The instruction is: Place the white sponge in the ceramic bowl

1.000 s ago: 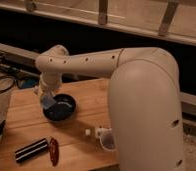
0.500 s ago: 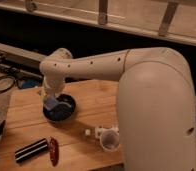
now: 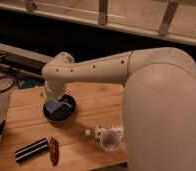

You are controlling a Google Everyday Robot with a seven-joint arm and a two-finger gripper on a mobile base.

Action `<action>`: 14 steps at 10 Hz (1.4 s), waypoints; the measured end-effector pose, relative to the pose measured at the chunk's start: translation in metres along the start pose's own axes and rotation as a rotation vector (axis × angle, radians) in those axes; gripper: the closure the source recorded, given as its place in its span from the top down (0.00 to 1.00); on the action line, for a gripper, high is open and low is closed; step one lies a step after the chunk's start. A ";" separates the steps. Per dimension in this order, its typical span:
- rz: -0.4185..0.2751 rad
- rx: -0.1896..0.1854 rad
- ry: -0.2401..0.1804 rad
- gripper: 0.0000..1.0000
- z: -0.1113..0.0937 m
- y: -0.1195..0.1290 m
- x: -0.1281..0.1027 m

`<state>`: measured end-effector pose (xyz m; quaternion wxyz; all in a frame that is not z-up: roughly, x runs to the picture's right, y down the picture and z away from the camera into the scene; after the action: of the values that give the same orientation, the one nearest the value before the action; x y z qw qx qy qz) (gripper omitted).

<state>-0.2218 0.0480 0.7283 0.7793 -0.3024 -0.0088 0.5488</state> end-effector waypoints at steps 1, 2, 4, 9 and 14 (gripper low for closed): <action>0.001 0.004 0.004 0.19 -0.002 -0.001 -0.002; 0.005 0.001 0.019 0.10 0.002 -0.004 -0.007; 0.037 -0.027 0.043 0.00 0.013 -0.017 -0.019; 0.147 -0.101 0.060 0.43 0.037 -0.043 -0.025; 0.158 -0.131 0.055 0.73 0.040 -0.041 -0.022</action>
<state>-0.2090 0.0384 0.7874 0.7120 -0.3674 0.0007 0.5984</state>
